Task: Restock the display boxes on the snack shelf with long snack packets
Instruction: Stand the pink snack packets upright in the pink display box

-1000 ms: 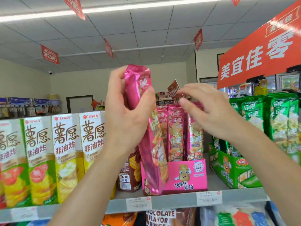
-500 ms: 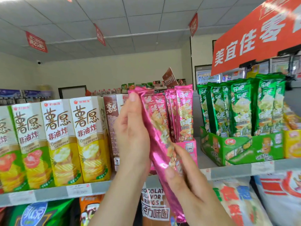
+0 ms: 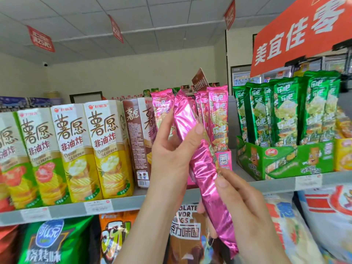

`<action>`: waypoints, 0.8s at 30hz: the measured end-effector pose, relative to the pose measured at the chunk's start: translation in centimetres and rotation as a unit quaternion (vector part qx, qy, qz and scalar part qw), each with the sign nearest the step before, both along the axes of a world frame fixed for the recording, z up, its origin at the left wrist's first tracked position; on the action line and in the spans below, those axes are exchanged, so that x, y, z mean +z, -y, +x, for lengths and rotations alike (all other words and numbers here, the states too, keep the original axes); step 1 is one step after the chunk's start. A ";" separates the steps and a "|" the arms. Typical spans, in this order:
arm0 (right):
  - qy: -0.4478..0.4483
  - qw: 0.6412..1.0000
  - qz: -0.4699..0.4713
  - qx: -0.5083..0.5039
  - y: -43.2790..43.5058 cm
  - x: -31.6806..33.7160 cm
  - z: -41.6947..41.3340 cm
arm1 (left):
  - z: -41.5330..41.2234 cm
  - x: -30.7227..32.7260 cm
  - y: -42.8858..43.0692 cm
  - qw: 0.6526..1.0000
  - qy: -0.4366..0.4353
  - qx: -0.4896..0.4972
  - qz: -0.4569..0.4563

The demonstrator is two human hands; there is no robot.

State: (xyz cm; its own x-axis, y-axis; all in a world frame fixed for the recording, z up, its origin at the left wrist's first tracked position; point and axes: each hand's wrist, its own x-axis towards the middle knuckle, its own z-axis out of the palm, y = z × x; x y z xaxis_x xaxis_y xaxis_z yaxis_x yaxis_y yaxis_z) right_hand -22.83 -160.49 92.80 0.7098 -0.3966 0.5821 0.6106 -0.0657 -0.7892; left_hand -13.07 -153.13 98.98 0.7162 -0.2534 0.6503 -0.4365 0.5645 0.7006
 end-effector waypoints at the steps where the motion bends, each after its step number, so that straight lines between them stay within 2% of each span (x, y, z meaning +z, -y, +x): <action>1: 0.002 1.000 0.017 -0.007 -0.3 1.2 0.7 | -0.2 -0.4 0.0 1.000 -0.005 0.003 0.000; 4: 0.002 0.999 -0.040 -0.006 0.2 0.6 0.9 | -0.7 -1.6 0.0 1.000 -0.018 0.005 -0.011; 6: 0.013 0.999 -0.023 0.022 -0.1 0.9 0.8 | -1.1 -2.3 -0.1 0.999 -0.034 0.000 -0.022; 12: 0.024 0.997 -0.071 0.009 0.8 -0.5 1.5 | -1.7 -4.0 -0.4 0.994 -0.076 -0.017 -0.081; 15: -0.034 0.991 -0.030 0.123 1.4 -0.9 1.2 | -1.2 -3.6 -1.3 0.984 -0.078 -0.030 -0.157; 18: -0.080 0.974 -0.049 0.206 1.9 -1.5 0.8 | -0.8 -3.1 -2.2 0.980 -0.065 -0.033 -0.186; 21: -0.082 0.982 -0.054 0.160 1.5 -2.2 0.9 | -0.9 -3.3 -2.5 0.982 -0.075 -0.038 -0.170; 24: -0.051 0.994 -0.062 0.072 0.4 -2.6 1.3 | -1.4 -4.0 -2.2 0.990 -0.073 -0.032 -0.118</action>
State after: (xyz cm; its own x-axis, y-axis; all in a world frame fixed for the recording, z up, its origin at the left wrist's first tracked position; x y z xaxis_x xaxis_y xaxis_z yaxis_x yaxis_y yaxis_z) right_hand -21.52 -160.87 90.17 0.8118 -0.2156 0.5427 0.5384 -0.0835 -0.8385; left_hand -14.47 -150.98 94.96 0.7946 -0.1544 0.5872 -0.2984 0.7429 0.5992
